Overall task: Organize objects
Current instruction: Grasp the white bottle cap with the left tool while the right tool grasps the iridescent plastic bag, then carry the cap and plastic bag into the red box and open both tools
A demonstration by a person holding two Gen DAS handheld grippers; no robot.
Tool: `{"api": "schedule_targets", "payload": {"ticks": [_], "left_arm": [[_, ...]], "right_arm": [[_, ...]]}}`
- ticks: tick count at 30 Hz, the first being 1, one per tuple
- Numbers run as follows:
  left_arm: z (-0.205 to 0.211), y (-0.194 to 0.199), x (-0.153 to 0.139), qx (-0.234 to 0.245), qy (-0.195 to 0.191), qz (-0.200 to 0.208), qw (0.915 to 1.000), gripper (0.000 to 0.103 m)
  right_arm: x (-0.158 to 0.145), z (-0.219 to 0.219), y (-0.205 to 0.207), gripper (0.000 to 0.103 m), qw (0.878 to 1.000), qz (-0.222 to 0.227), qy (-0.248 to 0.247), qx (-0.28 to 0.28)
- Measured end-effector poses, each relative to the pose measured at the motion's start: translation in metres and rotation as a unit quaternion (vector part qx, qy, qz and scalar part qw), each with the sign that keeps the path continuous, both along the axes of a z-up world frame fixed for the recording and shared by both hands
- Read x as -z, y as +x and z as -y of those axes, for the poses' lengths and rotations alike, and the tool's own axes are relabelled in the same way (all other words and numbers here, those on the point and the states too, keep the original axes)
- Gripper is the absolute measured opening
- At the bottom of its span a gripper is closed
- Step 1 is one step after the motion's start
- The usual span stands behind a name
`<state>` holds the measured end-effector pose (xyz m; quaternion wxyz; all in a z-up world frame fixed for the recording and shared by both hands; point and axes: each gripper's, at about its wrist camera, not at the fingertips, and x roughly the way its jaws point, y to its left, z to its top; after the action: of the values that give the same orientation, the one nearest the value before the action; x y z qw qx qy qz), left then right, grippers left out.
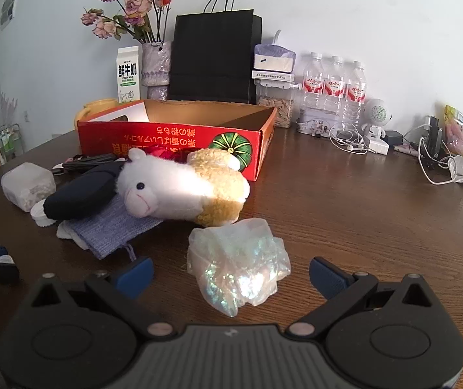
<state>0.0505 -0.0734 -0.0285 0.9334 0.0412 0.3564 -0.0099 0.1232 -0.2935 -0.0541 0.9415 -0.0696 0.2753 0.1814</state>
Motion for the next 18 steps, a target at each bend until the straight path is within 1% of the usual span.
{"api": "schedule_targets", "payload": {"ticks": [1,3,4,5,6,9,12,18], "left_arm": [[-0.001,0.003,0.0,0.0,-0.001,0.0,1.0,0.029],[-0.002,0.009,-0.002,0.0,-0.003,0.002,1.0,0.029],[-0.003,0.012,-0.003,0.001,-0.004,0.003,1.0,0.029],[-0.003,0.015,-0.004,0.001,-0.004,0.005,1.0,0.029],[-0.004,0.017,-0.005,0.002,-0.004,0.006,1.0,0.029],[-0.007,0.025,-0.009,0.0,-0.006,0.011,0.9999,0.029],[-0.011,0.029,-0.015,0.001,-0.008,0.025,0.9997,0.029],[-0.021,0.047,-0.031,0.001,-0.014,0.053,0.9985,0.029]], "right_arm": [[0.001,0.0,0.003,0.097,1.0,-0.003,0.003,-0.003],[0.002,-0.001,0.008,0.078,1.0,-0.011,0.007,-0.006],[0.002,-0.001,0.011,0.072,1.0,-0.016,0.008,-0.008],[0.002,-0.001,0.014,0.06,1.0,-0.02,0.011,-0.009],[0.002,0.0,0.016,0.057,1.0,-0.023,0.015,-0.011],[-0.001,0.0,0.02,0.054,0.999,-0.022,0.022,-0.014],[-0.008,-0.003,0.023,0.054,0.999,-0.018,0.023,-0.018],[-0.029,-0.011,0.028,0.054,0.999,0.008,0.027,-0.021]]}}
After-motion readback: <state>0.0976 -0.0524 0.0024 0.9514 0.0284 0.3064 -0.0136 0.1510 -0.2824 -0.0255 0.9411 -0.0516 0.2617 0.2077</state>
